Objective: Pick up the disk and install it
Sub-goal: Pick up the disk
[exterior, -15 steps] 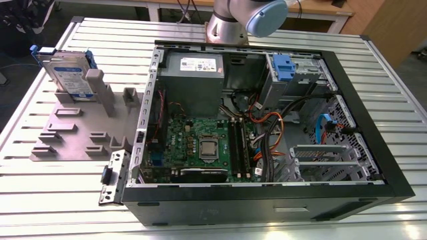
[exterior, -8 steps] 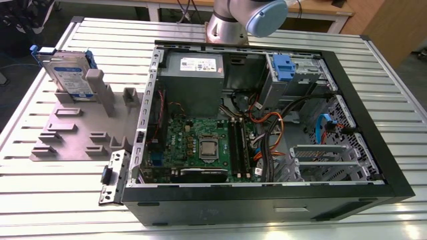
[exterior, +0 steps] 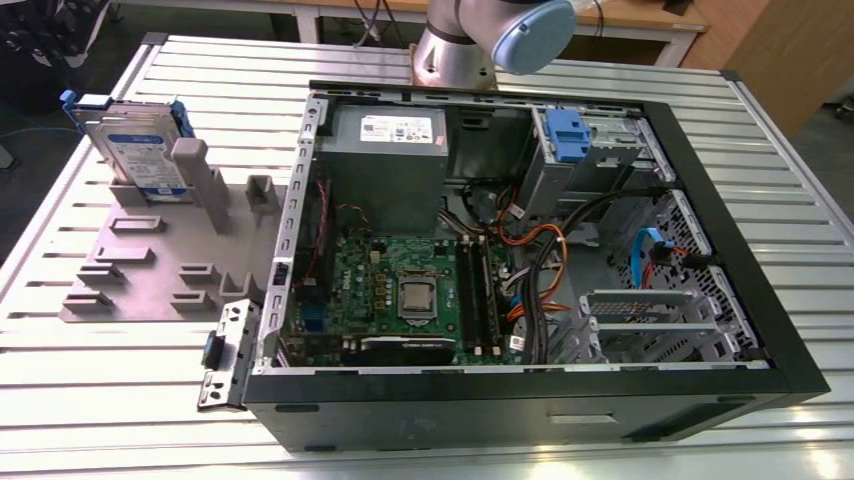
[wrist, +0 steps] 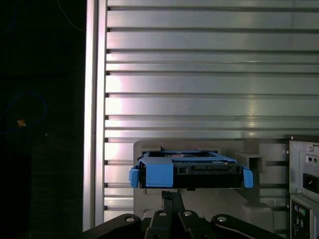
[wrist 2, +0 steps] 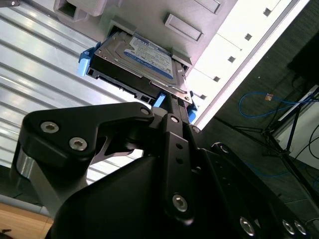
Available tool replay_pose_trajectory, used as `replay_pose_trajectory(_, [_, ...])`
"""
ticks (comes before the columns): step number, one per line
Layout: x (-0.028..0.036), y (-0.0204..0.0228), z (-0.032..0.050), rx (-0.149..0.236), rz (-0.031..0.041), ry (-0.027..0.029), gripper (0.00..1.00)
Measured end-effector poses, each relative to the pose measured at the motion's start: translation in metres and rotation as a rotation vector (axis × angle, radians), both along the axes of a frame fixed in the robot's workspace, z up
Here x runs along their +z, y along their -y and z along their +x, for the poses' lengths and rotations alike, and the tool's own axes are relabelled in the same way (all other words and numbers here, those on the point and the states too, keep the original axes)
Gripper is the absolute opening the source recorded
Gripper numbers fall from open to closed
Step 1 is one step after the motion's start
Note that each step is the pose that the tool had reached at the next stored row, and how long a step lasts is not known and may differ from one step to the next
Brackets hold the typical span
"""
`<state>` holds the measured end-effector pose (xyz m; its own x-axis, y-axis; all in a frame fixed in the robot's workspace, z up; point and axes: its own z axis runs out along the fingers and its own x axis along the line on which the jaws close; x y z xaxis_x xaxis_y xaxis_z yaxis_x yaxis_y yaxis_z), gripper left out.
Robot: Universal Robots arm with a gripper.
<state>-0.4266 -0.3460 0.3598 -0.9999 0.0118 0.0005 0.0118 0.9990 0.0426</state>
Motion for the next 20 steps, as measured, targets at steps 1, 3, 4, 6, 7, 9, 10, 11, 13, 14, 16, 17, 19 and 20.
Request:
replay_pose_trajectory(1, [0.0000,0.0000,0.0000,0.000,0.0000,0.0000,0.11])
replay_pose_trajectory(3, [0.0000,0.0000,0.0000,0.000,0.0000,0.0000,0.11])
replay_pose_trajectory(4, [0.0000,0.0000,0.0000,0.001,0.0000,0.0000,0.11])
replay_pose_trajectory(6, [0.0000,0.0000,0.0000,0.002,0.0000,0.0000,0.11])
replay_pose_trajectory(7, [0.0000,0.0000,0.0000,0.003,0.0000,0.0000,0.11])
replay_pose_trajectory(9, [0.0000,0.0000,0.0000,0.005,0.0000,0.0000,0.11])
replay_pose_trajectory(10, [0.0000,0.0000,0.0000,0.054,0.0000,0.0000,0.11])
replay_pose_trajectory(11, [0.0000,0.0000,0.0000,0.064,-0.0004,0.0000,0.11])
replay_pose_trajectory(13, [0.0000,0.0000,0.0000,0.070,-0.0010,0.0000,0.11])
replay_pose_trajectory(14, [0.0000,0.0000,0.0000,0.077,-0.0010,0.0000,0.11])
replay_pose_trajectory(16, [0.0001,0.0000,0.0000,0.090,-0.0010,-0.0001,0.11])
replay_pose_trajectory(17, [0.0001,0.0000,0.0000,0.098,-0.0010,-0.0001,0.11])
replay_pose_trajectory(19, [0.0000,0.0000,0.0000,0.113,-0.0010,0.0000,0.11])
replay_pose_trajectory(20, [0.0000,0.0000,0.0000,0.122,-0.0010,0.0000,0.11])
